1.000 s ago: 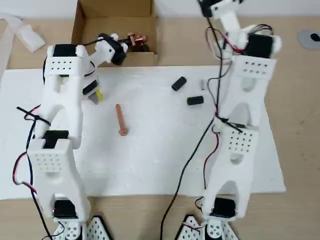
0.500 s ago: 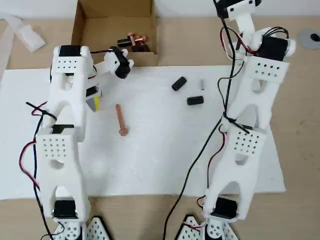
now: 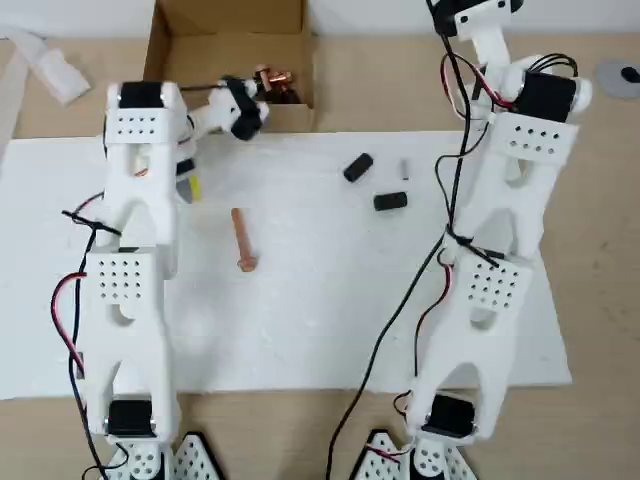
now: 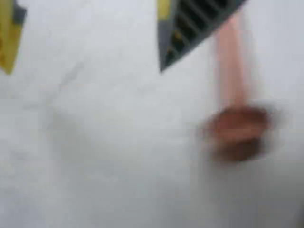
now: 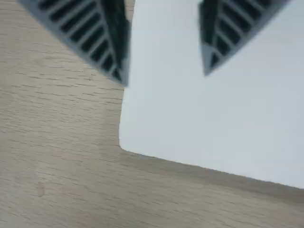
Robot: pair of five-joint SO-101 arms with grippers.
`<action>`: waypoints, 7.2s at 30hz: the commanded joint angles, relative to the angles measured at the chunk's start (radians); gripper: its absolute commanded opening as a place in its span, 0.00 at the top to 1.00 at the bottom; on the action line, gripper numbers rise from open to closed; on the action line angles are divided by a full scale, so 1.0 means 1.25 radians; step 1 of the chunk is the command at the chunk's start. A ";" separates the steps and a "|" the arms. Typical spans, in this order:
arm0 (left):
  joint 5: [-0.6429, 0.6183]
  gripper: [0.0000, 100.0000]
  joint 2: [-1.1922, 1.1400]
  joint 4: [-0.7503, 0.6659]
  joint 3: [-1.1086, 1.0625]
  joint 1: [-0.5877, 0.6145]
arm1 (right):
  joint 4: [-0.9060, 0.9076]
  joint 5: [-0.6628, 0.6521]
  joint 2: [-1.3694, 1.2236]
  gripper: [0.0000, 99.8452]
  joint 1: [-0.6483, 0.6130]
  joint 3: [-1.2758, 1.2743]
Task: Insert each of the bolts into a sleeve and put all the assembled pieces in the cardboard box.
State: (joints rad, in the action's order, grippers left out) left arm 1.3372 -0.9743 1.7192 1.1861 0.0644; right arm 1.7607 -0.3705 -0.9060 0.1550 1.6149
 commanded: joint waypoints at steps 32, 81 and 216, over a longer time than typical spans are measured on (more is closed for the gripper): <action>0.109 0.79 -0.137 -0.122 0.031 0.038 | -0.001 0.001 -0.037 0.87 -0.002 0.039; -1.029 0.99 0.686 0.029 -0.258 -0.044 | 0.020 -0.409 0.331 0.87 -0.159 -0.620; -0.951 0.99 1.863 -0.923 -1.574 -0.330 | -0.897 0.277 2.222 0.99 -0.543 -2.418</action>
State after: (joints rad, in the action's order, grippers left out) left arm 0.1389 1.3825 0.5900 -0.8086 -0.2762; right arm 0.6713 -0.0345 1.8067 -0.4235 -1.4062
